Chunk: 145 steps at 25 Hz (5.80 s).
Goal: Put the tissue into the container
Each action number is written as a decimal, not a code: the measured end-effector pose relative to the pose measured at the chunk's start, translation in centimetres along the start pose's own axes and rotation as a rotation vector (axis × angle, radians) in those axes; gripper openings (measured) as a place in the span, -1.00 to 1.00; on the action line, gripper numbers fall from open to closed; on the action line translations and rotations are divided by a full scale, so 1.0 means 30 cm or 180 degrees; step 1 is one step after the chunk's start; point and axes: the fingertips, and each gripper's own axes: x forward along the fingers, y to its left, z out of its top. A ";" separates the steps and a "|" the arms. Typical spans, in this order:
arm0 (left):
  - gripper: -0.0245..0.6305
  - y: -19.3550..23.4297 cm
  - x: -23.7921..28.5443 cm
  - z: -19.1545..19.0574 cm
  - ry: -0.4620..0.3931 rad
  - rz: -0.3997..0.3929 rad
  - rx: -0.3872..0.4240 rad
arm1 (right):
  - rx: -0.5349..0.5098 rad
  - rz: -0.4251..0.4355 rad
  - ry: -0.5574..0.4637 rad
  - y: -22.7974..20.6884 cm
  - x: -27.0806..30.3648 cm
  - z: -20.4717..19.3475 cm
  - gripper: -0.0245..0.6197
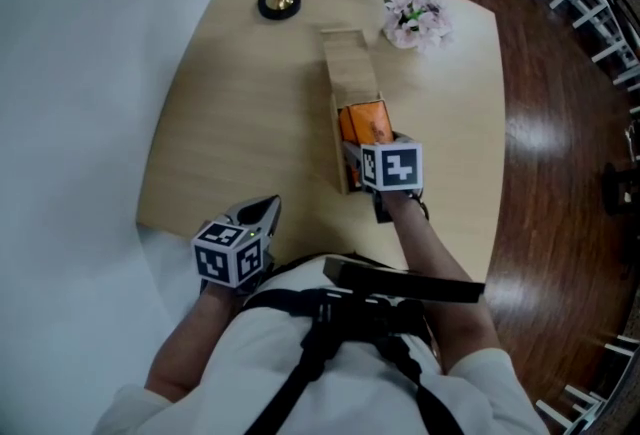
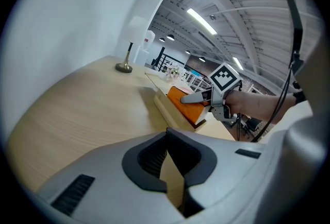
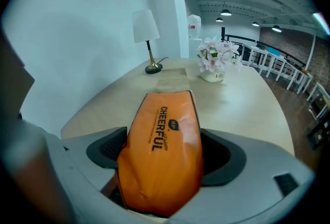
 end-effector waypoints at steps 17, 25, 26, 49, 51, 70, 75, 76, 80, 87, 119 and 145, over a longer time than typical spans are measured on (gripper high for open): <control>-0.93 0.020 0.023 0.031 0.0058 -0.0106 0.0064 | 0.0206 0.0115 0.0048 0.016 0.097 -0.021 0.46; -0.93 -0.019 0.027 0.044 0.0079 -0.0171 0.0121 | 0.0269 0.0257 -0.0251 0.007 0.000 0.034 0.44; -0.93 -0.028 0.029 0.048 0.0078 -0.0190 0.0131 | 0.0247 0.0262 -0.0275 0.000 -0.015 0.036 0.43; -0.93 -0.315 0.116 0.120 0.0091 -0.0517 0.0497 | 0.0344 0.0050 -0.0527 -0.329 -0.318 -0.117 -0.51; -0.93 -0.329 0.120 0.123 0.0090 -0.0514 0.0501 | 0.0361 0.0032 -0.0537 -0.354 -0.331 -0.124 -0.53; -0.93 -0.428 0.146 0.137 0.0114 -0.0569 0.0539 | 0.0723 -0.0138 -0.0671 -0.526 -0.464 -0.232 -0.63; -0.93 -0.443 0.144 0.141 0.0113 -0.0570 0.0551 | 0.0816 -0.0163 -0.0701 -0.551 -0.488 -0.266 -0.69; -0.93 -0.445 0.143 0.141 0.0114 -0.0568 0.0552 | 0.0838 -0.0165 -0.0707 -0.554 -0.494 -0.273 -0.70; -0.93 -0.450 0.137 0.144 0.0116 -0.0583 0.0556 | 0.0891 -0.0169 -0.0725 -0.551 -0.519 -0.299 -0.73; -0.93 -0.476 0.133 0.150 0.0118 -0.0652 0.0590 | 0.0985 -0.0269 -0.0754 -0.568 -0.582 -0.363 -0.86; -0.93 -0.490 0.135 0.145 0.0138 -0.0702 0.0634 | 0.1101 -0.0271 -0.0730 -0.584 -0.585 -0.429 -0.92; -0.93 -0.559 0.158 0.087 0.0373 -0.0913 0.0927 | 0.0840 -0.0314 -0.0626 -0.572 -0.573 -0.426 -0.92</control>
